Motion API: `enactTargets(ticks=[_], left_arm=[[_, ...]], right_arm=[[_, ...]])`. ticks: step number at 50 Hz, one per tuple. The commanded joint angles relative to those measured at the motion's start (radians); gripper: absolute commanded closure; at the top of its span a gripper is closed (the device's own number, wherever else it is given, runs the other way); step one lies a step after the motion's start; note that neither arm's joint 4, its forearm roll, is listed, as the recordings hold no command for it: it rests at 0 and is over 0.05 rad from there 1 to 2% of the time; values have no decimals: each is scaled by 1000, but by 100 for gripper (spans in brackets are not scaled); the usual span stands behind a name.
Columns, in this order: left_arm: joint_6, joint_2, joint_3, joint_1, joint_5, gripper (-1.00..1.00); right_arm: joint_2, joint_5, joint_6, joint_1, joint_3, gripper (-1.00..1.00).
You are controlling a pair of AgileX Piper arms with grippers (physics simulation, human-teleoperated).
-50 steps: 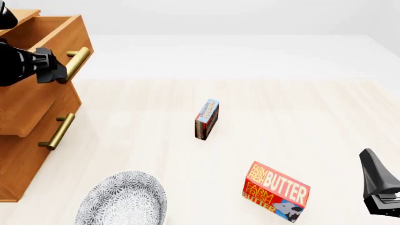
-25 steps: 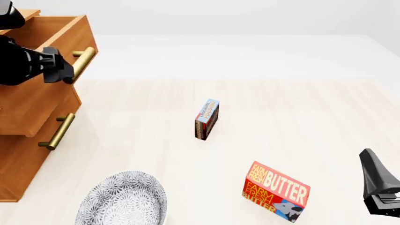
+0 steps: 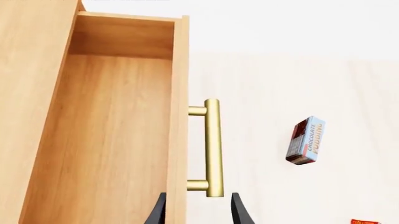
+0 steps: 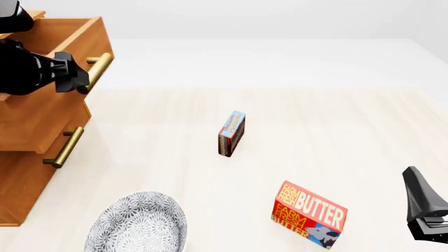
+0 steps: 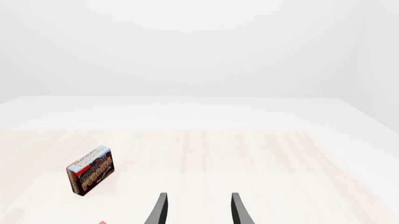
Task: Put the chocolate pudding in the top drawer of the cabinet and close it.
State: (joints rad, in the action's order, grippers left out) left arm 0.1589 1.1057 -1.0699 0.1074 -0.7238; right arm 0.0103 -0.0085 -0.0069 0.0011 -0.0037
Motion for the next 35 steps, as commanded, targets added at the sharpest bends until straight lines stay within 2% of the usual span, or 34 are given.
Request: enactTargets(ticks=[1,14,24,35], left_arm=[[-21,41,20,32,15,-100],[-19,61,-12,54,21,-100],[2,92,13,76,90,-100],[5,117,-10,94,83,-100]], right_arm=[[0,0,0,0,0,-100],[0,0,0,0,0,-100],[0,0,0,0,0,-100],[0,0,0,0,0,-100]])
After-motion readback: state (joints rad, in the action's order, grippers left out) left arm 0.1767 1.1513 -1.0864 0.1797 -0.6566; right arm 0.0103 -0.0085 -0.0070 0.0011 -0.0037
